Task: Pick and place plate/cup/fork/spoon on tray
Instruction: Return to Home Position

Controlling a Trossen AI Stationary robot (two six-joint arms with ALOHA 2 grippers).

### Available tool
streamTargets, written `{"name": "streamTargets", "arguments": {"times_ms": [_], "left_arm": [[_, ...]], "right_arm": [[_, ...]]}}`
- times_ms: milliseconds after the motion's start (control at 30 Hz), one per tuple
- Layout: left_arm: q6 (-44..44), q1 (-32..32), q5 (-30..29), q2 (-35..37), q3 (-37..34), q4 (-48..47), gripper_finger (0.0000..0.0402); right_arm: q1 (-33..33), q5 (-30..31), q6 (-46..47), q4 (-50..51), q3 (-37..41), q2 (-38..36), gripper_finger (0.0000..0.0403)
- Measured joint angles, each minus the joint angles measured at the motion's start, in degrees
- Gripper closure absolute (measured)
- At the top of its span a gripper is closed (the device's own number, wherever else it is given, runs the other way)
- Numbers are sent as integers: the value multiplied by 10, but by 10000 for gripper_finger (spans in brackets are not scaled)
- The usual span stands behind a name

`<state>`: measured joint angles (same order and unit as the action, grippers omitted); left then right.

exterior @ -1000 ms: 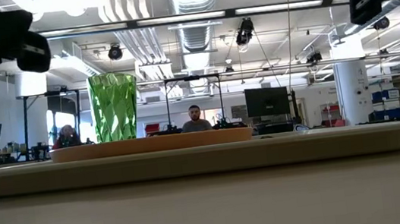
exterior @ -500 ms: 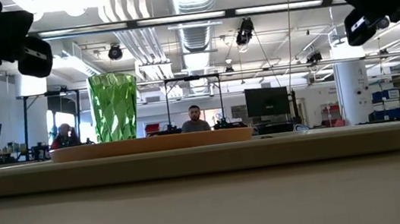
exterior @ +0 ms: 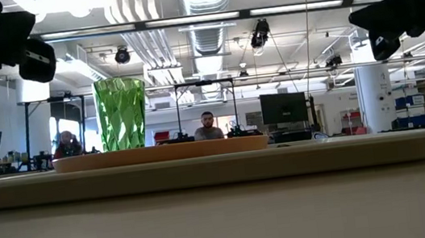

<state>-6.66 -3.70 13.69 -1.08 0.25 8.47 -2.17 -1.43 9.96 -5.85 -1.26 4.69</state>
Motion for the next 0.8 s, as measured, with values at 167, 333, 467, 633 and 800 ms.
{"name": "streamTargets", "arguments": {"times_ms": [167, 333, 467, 633, 800], "left_arm": [[0, 0, 0, 0, 0, 0, 402], [-3, 0, 0, 0, 0, 0, 402], [-3, 0, 0, 0, 0, -1, 402], [10, 0, -2, 0, 0, -33, 402], [19, 0, -50, 0, 0, -59, 402]], "right_arm": [[0, 0, -11, 25, -2, 0, 394], [0, 0, 38, 64, -2, 0, 394], [0, 0, 63, 69, -2, 0, 394], [0, -3, -15, 48, -2, 0, 394], [0, 0, -46, 40, -2, 0, 394]]}}
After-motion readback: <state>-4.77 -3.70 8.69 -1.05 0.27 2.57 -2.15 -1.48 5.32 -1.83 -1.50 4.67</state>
